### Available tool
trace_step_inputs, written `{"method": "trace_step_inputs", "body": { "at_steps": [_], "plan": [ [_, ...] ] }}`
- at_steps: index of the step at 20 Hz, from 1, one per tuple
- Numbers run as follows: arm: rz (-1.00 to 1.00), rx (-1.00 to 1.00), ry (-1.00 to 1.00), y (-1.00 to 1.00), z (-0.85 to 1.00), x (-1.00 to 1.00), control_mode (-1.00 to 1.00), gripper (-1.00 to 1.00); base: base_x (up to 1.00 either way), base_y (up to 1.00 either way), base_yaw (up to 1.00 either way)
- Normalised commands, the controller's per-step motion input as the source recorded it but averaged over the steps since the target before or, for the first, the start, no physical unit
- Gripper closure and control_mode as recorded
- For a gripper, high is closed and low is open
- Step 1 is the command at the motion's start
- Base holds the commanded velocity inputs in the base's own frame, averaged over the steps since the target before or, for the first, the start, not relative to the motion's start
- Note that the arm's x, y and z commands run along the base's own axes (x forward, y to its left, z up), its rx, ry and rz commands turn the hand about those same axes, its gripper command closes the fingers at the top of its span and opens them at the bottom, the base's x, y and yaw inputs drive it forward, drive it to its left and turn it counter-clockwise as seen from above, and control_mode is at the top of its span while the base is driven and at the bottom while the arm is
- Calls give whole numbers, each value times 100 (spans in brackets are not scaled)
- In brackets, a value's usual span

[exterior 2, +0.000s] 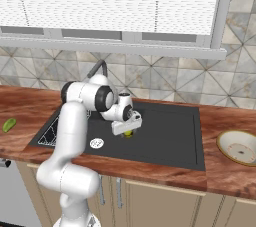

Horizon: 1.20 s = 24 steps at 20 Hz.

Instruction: Remove the mango and pear from the sink. Then move the bowl and cup from the counter to the sink for washing.

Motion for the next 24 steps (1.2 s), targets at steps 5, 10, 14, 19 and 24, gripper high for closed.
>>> {"method": "trace_step_inputs", "body": {
  "at_steps": [5, 10, 14, 19, 24],
  "plan": [
    [0, 0, 11, 0, -16, 0, -100, 100, 0, 0, 0],
    [0, 1, 2, -2, 12, -10, -100, 100, 0, 0, 0],
    [0, 2, 0, -3, 26, -29, -100, 100, 0, 0, 0],
    [0, 5, -5, -4, 26, -39, -100, 100, 0, 0, 0],
    [0, 4, -3, 0, 39, -35, -100, 100, 0, 0, 0]
  ]
}}
